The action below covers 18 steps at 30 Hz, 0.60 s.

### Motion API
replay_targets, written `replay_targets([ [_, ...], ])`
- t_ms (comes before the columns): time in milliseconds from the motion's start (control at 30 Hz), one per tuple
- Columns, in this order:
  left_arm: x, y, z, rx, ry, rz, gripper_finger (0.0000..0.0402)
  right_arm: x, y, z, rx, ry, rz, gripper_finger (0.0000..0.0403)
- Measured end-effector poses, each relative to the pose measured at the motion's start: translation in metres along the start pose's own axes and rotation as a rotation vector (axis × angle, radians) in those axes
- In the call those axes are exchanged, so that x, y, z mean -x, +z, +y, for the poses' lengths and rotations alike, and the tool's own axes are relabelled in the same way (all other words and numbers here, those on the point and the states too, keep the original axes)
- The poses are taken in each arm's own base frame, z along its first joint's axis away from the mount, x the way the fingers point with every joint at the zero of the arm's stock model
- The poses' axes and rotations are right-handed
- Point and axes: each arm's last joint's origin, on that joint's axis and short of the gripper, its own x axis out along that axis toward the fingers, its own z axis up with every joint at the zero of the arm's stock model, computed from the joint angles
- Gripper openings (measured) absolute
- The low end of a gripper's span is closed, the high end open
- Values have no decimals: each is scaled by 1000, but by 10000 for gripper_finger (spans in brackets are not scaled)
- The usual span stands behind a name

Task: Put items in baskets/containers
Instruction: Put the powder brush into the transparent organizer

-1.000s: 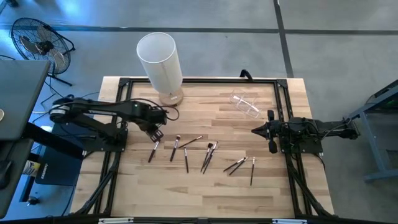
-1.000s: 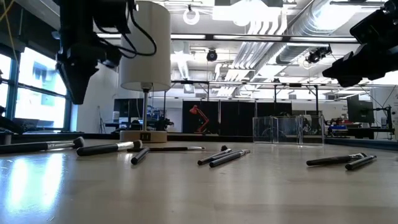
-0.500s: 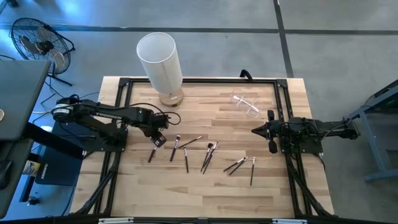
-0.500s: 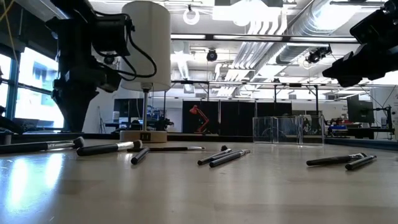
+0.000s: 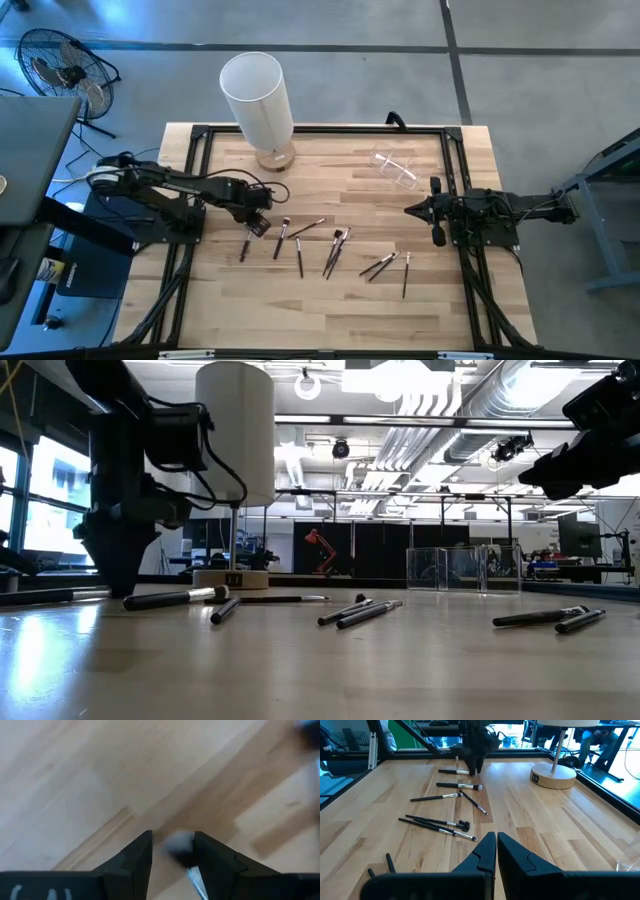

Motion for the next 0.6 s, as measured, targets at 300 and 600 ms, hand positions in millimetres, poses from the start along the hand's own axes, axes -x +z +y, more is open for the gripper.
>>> replay_targets([
  [300,-11,2,-4,-19,7,55,143,0,0,0,-1,0,-1,12],
  [600,-5,3,-4,43,63,73,119,0,0,0,0,0,1,12],
])
